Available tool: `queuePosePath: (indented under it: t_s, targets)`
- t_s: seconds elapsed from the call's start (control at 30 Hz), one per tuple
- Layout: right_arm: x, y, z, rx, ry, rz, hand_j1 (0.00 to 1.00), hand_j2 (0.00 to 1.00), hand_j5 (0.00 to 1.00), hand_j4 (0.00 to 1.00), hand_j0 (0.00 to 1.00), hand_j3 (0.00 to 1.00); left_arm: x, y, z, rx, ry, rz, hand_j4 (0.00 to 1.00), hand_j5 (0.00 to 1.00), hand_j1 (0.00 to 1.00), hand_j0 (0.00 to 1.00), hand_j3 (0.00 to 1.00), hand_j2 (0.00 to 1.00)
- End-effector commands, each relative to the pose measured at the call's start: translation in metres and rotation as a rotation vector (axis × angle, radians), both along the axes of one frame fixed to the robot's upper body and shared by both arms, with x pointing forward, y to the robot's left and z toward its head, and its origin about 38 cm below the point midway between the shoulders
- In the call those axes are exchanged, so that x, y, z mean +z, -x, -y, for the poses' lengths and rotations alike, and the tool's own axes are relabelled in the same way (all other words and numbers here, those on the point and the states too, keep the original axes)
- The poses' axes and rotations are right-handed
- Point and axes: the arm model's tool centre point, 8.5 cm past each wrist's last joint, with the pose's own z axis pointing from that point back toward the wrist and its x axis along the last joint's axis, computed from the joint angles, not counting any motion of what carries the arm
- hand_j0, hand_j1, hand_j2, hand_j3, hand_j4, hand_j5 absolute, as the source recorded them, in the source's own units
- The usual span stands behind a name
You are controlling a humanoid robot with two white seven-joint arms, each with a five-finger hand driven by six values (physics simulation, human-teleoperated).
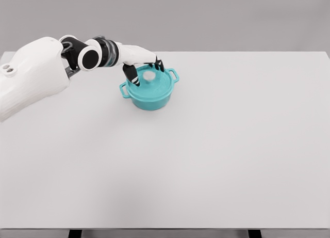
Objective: Cover the pot with left arm
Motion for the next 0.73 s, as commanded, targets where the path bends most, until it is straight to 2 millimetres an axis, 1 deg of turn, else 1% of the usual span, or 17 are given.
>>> queuePosePath:
  t_s: [0.0,0.1,0.2,0.23,0.3,0.33,0.37,0.4,0.43,0.47,0.5,0.57,0.7]
  targets:
    - [0.0,0.0,0.0,0.0,0.0,0.0,1.0,1.0,1.0,1.0,1.0,1.0,0.001,-0.001,-0.001,0.003,0.001,0.001,0.85,0.85,0.85,0.85,0.85,0.85]
    - [0.0,0.0,0.0,0.0,0.0,0.0,1.0,1.0,1.0,1.0,1.0,1.0,0.006,-0.003,-0.007,0.014,0.001,0.011,0.87,0.87,0.87,0.87,0.87,0.87]
    - [0.0,0.0,0.0,0.0,0.0,0.0,1.0,1.0,1.0,1.0,1.0,1.0,0.018,-0.007,-0.015,0.027,-0.001,0.034,0.97,0.97,0.97,0.97,0.97,0.97]
    - [0.0,0.0,0.0,0.0,0.0,0.0,1.0,1.0,1.0,1.0,1.0,1.0,0.022,-0.009,-0.027,0.047,-0.007,0.041,1.0,1.0,1.0,1.0,1.0,1.0]
    - [0.0,0.0,0.0,0.0,0.0,0.0,1.0,1.0,1.0,1.0,1.0,1.0,0.035,-0.014,-0.061,0.096,-0.018,0.065,1.0,1.0,1.0,1.0,1.0,1.0]
    - [0.0,0.0,0.0,0.0,0.0,0.0,1.0,1.0,1.0,1.0,1.0,1.0,0.038,-0.015,-0.088,0.143,-0.029,0.071,1.0,1.0,1.0,1.0,1.0,1.0]
    - [0.0,0.0,0.0,0.0,0.0,0.0,1.0,1.0,1.0,1.0,1.0,1.0,0.042,-0.015,-0.109,0.18,-0.036,0.076,1.0,1.0,1.0,1.0,1.0,1.0]
    - [0.0,0.0,0.0,0.0,0.0,0.0,1.0,1.0,1.0,1.0,1.0,1.0,0.048,-0.014,-0.139,0.231,-0.043,0.084,1.0,1.0,1.0,1.0,1.0,1.0]
    - [0.0,0.0,0.0,0.0,0.0,0.0,1.0,1.0,1.0,1.0,1.0,1.0,0.047,-0.01,-0.163,0.263,-0.056,0.082,1.0,1.0,1.0,1.0,1.0,1.0]
    - [0.0,0.0,0.0,0.0,0.0,0.0,1.0,1.0,1.0,1.0,1.0,1.0,0.046,-0.008,-0.176,0.277,-0.067,0.082,1.0,1.0,1.0,1.0,1.0,1.0]
    - [0.0,0.0,0.0,0.0,0.0,0.0,1.0,1.0,1.0,1.0,1.0,1.0,0.038,-0.003,-0.19,0.288,-0.077,0.067,1.0,1.0,1.0,1.0,1.0,1.0]
    - [0.0,0.0,0.0,0.0,0.0,0.0,1.0,1.0,1.0,1.0,1.0,1.0,0.029,-0.001,-0.2,0.285,-0.085,0.049,1.0,1.0,1.0,1.0,1.0,1.0]
    - [0.0,0.0,0.0,0.0,0.0,0.0,1.0,1.0,1.0,1.0,1.0,1.0,0.015,0.002,-0.201,0.261,-0.088,0.026,1.0,1.0,1.0,1.0,1.0,1.0]
